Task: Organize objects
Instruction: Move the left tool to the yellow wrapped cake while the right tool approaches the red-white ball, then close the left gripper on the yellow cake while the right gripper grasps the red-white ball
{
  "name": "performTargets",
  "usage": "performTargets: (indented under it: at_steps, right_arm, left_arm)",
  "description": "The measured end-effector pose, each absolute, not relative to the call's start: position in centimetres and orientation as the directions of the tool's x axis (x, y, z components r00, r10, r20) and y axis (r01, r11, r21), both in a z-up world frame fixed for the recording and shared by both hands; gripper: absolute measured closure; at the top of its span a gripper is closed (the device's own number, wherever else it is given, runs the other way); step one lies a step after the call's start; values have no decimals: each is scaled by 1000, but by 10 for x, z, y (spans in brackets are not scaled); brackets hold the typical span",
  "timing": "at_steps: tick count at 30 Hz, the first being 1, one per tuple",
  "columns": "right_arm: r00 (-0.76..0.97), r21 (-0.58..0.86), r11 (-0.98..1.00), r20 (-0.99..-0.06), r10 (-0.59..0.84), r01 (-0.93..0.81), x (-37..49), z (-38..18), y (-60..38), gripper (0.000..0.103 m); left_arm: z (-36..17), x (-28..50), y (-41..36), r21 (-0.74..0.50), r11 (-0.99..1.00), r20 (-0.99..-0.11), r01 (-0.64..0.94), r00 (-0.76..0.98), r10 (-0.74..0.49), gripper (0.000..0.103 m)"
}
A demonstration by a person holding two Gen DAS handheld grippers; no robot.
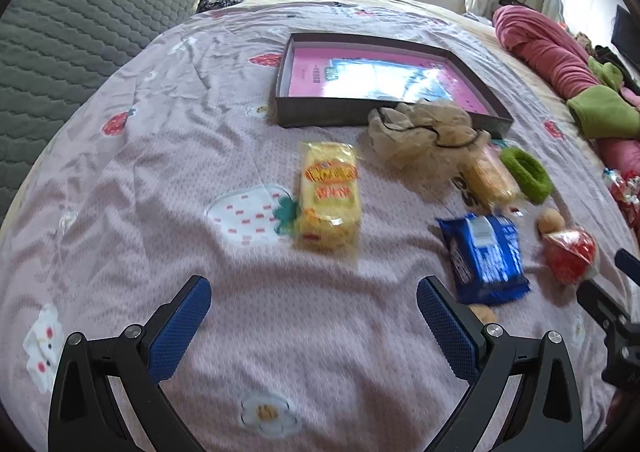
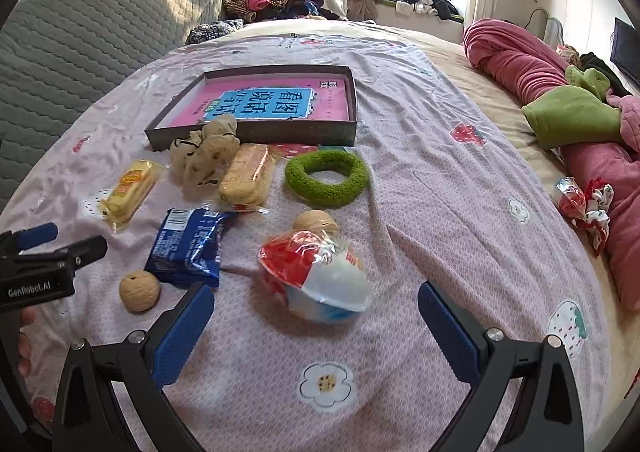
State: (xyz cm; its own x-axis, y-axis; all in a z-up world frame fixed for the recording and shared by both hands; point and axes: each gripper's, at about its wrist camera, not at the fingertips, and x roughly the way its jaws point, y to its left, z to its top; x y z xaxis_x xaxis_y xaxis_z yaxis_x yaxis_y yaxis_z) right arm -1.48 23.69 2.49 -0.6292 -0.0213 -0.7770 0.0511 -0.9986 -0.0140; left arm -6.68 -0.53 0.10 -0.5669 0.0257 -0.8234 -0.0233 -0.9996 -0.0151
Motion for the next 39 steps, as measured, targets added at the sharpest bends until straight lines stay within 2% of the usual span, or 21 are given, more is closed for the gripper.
performTargets:
  at_steps: [4, 8, 16, 20, 22, 23, 24, 26, 28, 30, 34, 39]
  right_arm:
    - [-625, -12, -998, -780, -29, 62, -21, 21, 236, 1]
    - [-626, -11, -998, -780, -31, 63, -26, 17, 235, 13]
    - [-619, -42, -996, -785, -19, 84, -33, 7, 229, 19]
    - [-606, -29, -996, -795, -28, 84, -38, 0, 232, 27]
    - [-601, -28, -996, -798, -29, 86, -39, -3, 232, 32]
    - [-602, -30, -996, -798, -30, 89, -39, -3, 231, 34]
    - [-604, -28, -995, -796, -34, 93, -38, -4, 231, 36]
    - [-608, -25, -995, -793, -42, 101, -38, -4, 231, 36]
    - [-606, -33, -994, -794, -38, 105, -38, -4, 230, 37]
    - [-610, -30, -994, -791, -42, 107, -36, -4, 230, 37]
    - [-631, -23, -992, -773, -58, 120, -32, 2, 231, 38]
    - [-646, 38, -989, -753, -121, 141, -28, 11, 236, 39]
  left_arm:
    - [-1, -83, -8, -14, -1000, -823, -20, -567, 23, 1]
    - [-2, -103, -4, 9, -1000, -821, -23, -571, 6, 1]
    - [-11, -124, 13, -1, -998, -824, -63, -565, 36, 2]
    - [-20, -127, 22, 21, -996, -830, -81, -558, 28, 10]
    - [-24, -129, 23, 10, -996, -833, -91, -552, 42, 21]
    - [-25, -130, 24, 9, -996, -832, -91, -553, 43, 33]
    - [-26, -131, 24, 11, -996, -834, -94, -550, 42, 38]
    - [-27, -131, 25, 10, -995, -832, -100, -553, 47, 39]
    - [-26, -131, 24, 0, -995, -830, -103, -555, 58, 45]
    - [-24, -130, 22, -15, -995, -822, -103, -565, 70, 61]
    - [-22, -127, 19, -49, -993, -816, -107, -570, 102, 62]
    - [-19, -123, 20, -29, -994, -808, -109, -582, 88, 62]
